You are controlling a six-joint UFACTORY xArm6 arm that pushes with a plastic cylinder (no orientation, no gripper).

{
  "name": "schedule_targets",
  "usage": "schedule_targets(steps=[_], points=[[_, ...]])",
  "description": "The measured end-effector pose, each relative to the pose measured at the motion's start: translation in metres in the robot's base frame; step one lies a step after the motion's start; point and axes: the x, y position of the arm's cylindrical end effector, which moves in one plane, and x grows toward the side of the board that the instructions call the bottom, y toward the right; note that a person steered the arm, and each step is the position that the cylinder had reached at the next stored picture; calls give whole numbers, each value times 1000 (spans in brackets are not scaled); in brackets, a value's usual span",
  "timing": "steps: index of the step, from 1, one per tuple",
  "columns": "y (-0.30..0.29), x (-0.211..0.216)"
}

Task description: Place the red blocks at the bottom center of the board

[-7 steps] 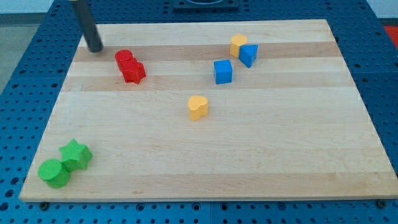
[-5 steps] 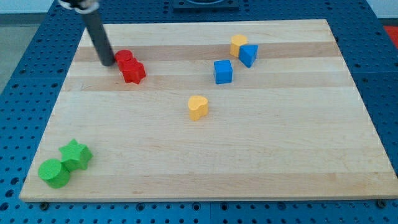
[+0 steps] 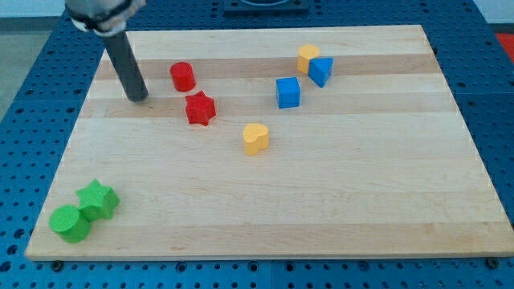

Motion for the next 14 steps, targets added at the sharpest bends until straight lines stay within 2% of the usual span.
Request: schedule_targets(steps=[1,2,3,4,5,7,12,13,14], points=[[-28,-65],[-11,-134],[19,-147],[19,-146],[21,-133],[60,-72],[130,114],[134,133],[133,133]])
